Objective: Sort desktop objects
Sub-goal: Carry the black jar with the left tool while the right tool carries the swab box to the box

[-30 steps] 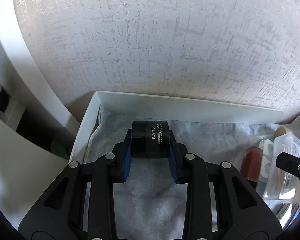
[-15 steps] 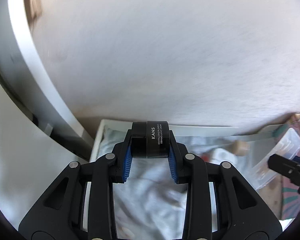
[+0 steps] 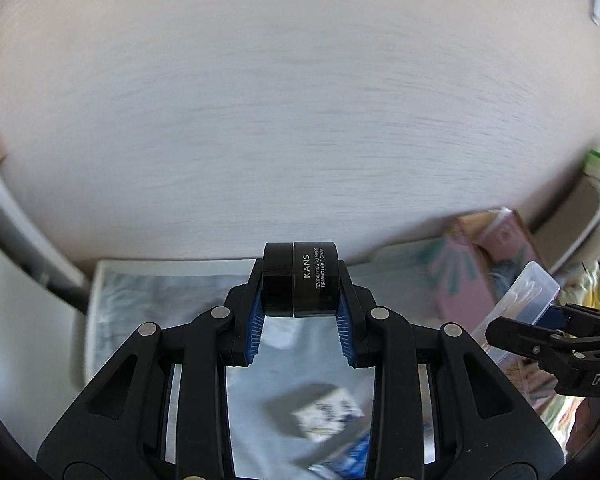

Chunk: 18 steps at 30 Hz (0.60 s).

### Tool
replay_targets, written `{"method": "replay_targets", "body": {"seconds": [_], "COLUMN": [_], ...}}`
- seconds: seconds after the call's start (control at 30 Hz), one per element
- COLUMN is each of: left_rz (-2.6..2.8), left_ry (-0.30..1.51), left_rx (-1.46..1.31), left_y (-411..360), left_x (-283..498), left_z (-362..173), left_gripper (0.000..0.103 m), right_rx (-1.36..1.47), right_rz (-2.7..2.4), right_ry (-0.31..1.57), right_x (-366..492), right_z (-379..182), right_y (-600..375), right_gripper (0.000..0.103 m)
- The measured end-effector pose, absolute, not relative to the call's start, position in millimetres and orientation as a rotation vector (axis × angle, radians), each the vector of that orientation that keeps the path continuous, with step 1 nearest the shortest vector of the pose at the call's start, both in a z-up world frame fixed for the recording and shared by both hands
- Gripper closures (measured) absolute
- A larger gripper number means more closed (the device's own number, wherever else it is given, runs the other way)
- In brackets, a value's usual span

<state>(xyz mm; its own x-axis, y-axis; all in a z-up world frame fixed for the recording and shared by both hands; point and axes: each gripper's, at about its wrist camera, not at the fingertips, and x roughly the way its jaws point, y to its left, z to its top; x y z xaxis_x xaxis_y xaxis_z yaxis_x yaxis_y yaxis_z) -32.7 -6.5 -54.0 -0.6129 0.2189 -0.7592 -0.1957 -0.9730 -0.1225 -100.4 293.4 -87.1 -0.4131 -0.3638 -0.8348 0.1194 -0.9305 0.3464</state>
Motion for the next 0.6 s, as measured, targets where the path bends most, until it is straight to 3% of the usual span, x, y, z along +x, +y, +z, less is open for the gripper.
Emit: {"method": "replay_targets", "body": {"seconds": [0.3,0.6], "left_rz": [2.445,2.253], "left_ry": [0.084,0.221], "left_rx": [-1.174,-1.162], "left_y": [113,229], "left_x": [-50,-46], "left_z": [-48,-70], "left_gripper": [0.075,0.075], "right_rx": [1.554,1.673], "right_rz": [-2.476,-2.458], "right_ry": [-0.448,-0.468], "right_x": [-82,-43], "right_z": [-88,-110], "right_y": [396,432], "right_gripper": [0.043,0.043]}}
